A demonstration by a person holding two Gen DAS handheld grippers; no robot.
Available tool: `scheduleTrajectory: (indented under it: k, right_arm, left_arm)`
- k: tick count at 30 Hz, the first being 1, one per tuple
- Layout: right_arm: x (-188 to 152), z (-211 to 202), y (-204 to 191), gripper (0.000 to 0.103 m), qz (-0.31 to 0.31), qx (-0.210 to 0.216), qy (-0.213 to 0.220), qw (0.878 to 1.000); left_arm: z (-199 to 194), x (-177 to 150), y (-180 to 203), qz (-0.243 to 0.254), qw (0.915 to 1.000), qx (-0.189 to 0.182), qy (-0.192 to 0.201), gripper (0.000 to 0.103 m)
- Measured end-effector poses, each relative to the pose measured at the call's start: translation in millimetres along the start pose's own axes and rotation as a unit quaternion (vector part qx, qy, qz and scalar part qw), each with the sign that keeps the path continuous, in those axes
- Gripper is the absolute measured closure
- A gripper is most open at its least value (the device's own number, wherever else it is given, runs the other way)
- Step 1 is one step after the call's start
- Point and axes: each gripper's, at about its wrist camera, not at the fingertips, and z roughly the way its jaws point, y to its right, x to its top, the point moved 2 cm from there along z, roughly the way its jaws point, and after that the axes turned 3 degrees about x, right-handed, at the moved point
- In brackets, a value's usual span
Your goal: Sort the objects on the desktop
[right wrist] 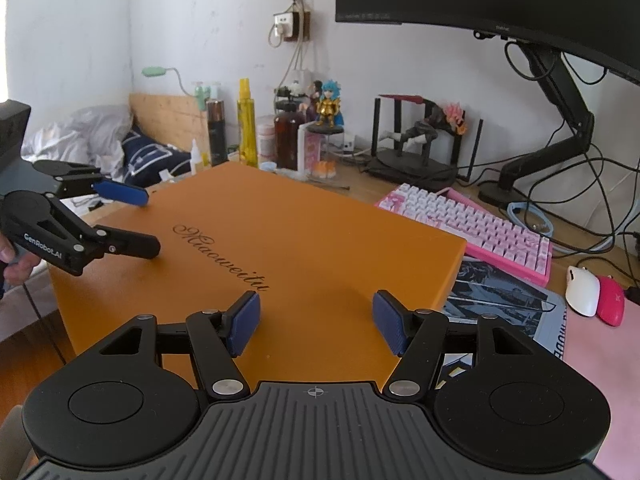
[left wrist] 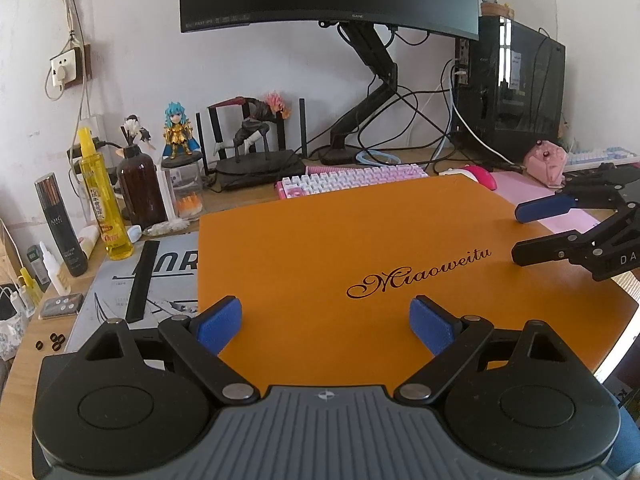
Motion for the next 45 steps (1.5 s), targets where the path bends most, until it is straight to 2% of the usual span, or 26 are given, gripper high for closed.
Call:
scheduleTrajectory:
  k: [4, 5, 7, 14, 18, 19, 22, 27, 31, 36, 41, 45]
  right_arm:
    - [1.2, 0.9, 0.4, 0.034, -0.002, 0.0, 0.004, 1.0]
    - [0.4, 1.8, -0.5, 0.025, -0.005, 0.006, 0.008, 1.0]
    - [-1.3, 3.7, -2.5, 0.016, -0.011, 0.016, 0.016, 1.0]
    - [-4.7, -18.2, 1.0, 0.015, 0.033, 0.01, 0.059, 0.998]
    - [-4.1, -53.0, 2.9, 0.009, 0.06, 0.006, 0.119, 0.991]
    - [-4.1, -62.9, 2.9, 0.002, 0.066, 0.005, 0.135, 0.989]
    - [-14.0, -95.5, 3.1, 0.0, 0.075, 0.0, 0.182, 0.98]
    - [-39.8, -135.8, -2.1, 0.0, 0.079, -0.036, 0.239, 0.967]
    - [-67.6, -156.2, -2.3, 0.0, 0.079, -0.083, 0.265, 0.957]
    - [-101.5, -161.6, 6.6, 0.0, 0.115, -0.121, 0.26, 0.951]
    - [-135.0, -168.7, 4.7, 0.0, 0.126, -0.165, 0.268, 0.941]
    - [-156.8, -172.3, 4.5, 0.0, 0.135, -0.175, 0.267, 0.938]
  left_arm:
    - [0.3, -1.3, 0.4, -0.006, 0.9999, 0.007, 0.01, 0.006]
    - [0.3, -1.6, 0.5, -0.007, 0.9999, 0.009, 0.012, 0.004]
    - [-0.4, -2.0, 0.3, -0.012, 0.9997, 0.01, 0.017, 0.0]
    - [-17.3, -2.9, 1.5, -0.026, 0.9986, 0.037, 0.029, 0.0]
    - [-44.0, 4.0, 10.5, -0.041, 0.9948, 0.055, 0.075, 0.0]
    - [-50.7, 5.6, 13.4, -0.048, 0.9932, 0.06, 0.087, 0.0]
    - [-70.9, 10.3, 22.3, -0.066, 0.9874, 0.074, 0.123, 0.0]
    - [-89.4, 2.6, 38.6, -0.105, 0.9748, 0.086, 0.177, 0.0]
    - [-93.9, -14.2, 63.0, -0.09, 0.9706, 0.094, 0.202, 0.0]
    - [-99.4, -35.2, 93.8, -0.07, 0.9643, 0.103, 0.234, 0.0]
    - [-100.3, -47.1, 95.0, -0.082, 0.9592, 0.099, 0.252, 0.0]
    - [-98.7, -56.1, 94.2, -0.096, 0.9553, 0.099, 0.261, 0.0]
